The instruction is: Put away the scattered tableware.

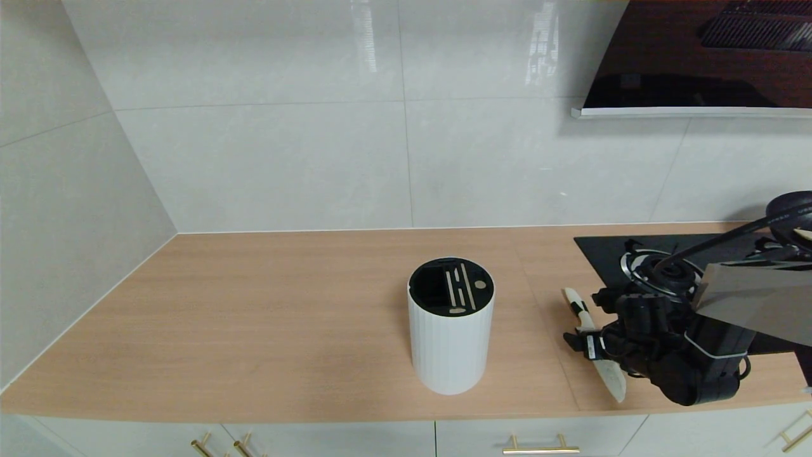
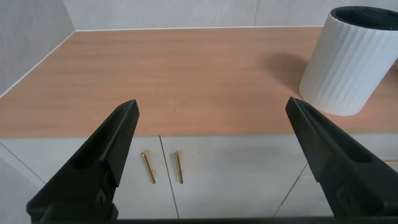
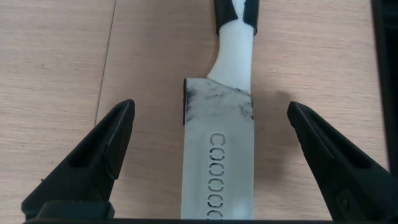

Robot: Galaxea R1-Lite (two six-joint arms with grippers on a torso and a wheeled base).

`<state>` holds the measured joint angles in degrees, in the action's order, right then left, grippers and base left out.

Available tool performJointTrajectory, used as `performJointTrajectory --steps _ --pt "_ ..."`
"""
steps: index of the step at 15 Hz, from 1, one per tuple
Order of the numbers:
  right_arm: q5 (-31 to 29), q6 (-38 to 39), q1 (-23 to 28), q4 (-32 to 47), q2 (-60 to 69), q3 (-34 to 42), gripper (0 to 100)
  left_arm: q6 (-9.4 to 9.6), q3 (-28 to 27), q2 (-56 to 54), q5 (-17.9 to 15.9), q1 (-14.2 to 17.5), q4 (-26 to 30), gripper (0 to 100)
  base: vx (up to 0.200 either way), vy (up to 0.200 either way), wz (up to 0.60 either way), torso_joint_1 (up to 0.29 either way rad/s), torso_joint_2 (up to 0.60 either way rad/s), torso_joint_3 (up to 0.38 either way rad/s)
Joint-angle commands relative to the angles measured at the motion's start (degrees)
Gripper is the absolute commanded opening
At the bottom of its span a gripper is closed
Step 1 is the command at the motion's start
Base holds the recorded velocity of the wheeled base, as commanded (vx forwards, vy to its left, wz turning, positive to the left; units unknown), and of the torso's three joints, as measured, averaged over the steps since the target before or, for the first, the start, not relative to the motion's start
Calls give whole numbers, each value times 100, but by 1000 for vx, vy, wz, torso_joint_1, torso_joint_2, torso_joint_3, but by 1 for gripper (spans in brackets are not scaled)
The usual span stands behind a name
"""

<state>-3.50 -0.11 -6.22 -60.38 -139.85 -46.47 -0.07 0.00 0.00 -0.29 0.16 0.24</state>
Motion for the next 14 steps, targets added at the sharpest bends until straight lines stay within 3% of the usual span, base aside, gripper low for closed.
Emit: performJointTrajectory --steps 1,14 --pt "-10 -7 -2 0 2 -2 100 7 0 0 3 2 2 100 0 0 0 0 0 0" --pt "-28 -24 -20 9 -148 -81 100 -1 0 9 3 2 2 100 0 0 0 0 0 0"
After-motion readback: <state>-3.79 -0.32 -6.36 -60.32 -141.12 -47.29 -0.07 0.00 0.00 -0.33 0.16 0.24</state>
